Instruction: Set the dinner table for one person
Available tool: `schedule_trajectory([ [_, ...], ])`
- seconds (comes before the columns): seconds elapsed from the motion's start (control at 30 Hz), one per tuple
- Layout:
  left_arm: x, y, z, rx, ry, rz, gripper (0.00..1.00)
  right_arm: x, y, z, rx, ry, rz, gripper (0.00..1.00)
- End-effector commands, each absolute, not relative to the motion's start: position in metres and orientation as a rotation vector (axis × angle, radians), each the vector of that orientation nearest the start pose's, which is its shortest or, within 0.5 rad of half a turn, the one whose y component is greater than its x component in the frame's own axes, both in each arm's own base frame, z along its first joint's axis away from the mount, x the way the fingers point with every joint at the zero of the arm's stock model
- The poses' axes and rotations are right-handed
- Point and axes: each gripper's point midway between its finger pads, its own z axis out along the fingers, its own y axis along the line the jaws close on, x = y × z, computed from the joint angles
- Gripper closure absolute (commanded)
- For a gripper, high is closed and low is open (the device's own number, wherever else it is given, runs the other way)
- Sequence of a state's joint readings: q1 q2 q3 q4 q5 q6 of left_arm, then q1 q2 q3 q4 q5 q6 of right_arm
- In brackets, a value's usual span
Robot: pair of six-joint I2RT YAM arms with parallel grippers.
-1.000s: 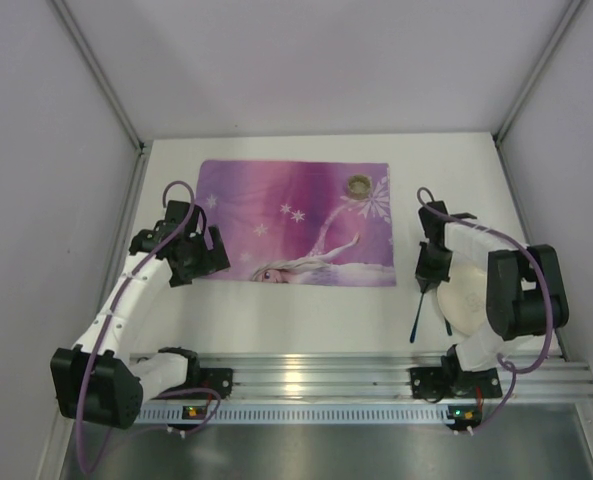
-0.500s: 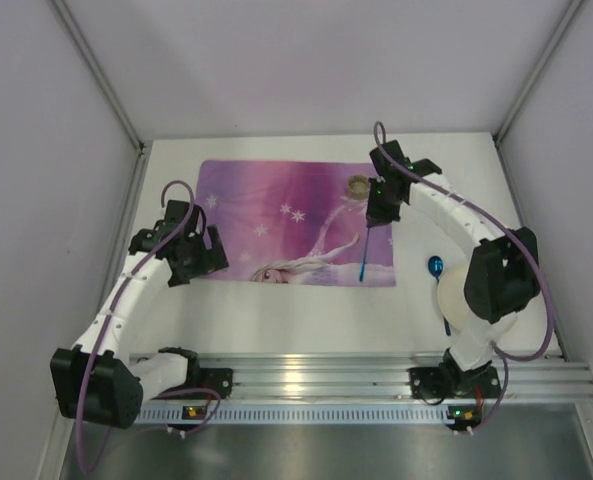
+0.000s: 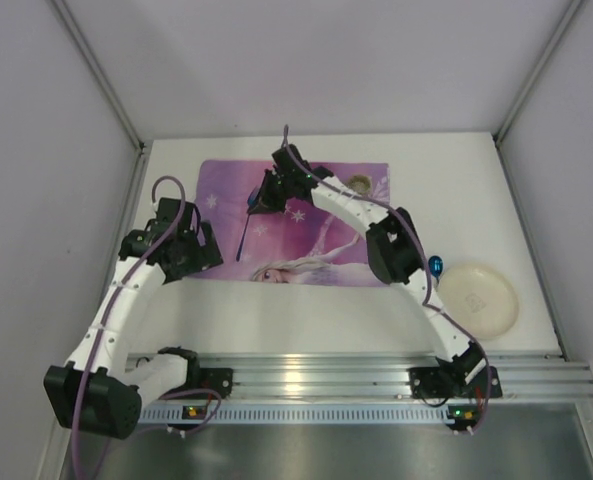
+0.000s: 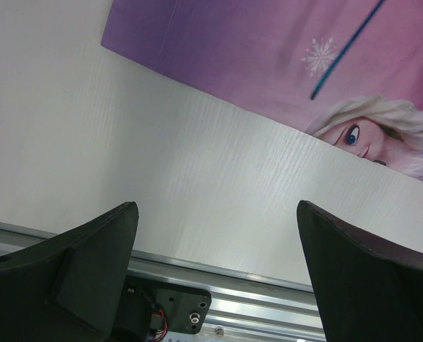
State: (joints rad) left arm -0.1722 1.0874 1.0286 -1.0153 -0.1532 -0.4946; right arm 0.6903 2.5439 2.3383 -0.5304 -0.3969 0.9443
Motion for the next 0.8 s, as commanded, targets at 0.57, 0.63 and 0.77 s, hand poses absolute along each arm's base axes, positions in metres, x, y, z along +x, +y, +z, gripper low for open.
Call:
schedule_trajectory([
  [0.57,0.219,-0.035,0.170,-0.440,2.539,-0.073,0.02,0.427,0.564,0.106,0.078,2.409,1.563,0.41],
  [0.63,0.218,-0.035,0.170,-0.443,2.540,-0.075,0.02,0.424,0.564,0.113,0.016,2.391,1.575,0.28],
  [0.77,0.219,-0.034,0.172,-0.453,2.540,-0.069,0.02,0.420,0.550,0.191,-0.131,2.250,1.595,0.13],
])
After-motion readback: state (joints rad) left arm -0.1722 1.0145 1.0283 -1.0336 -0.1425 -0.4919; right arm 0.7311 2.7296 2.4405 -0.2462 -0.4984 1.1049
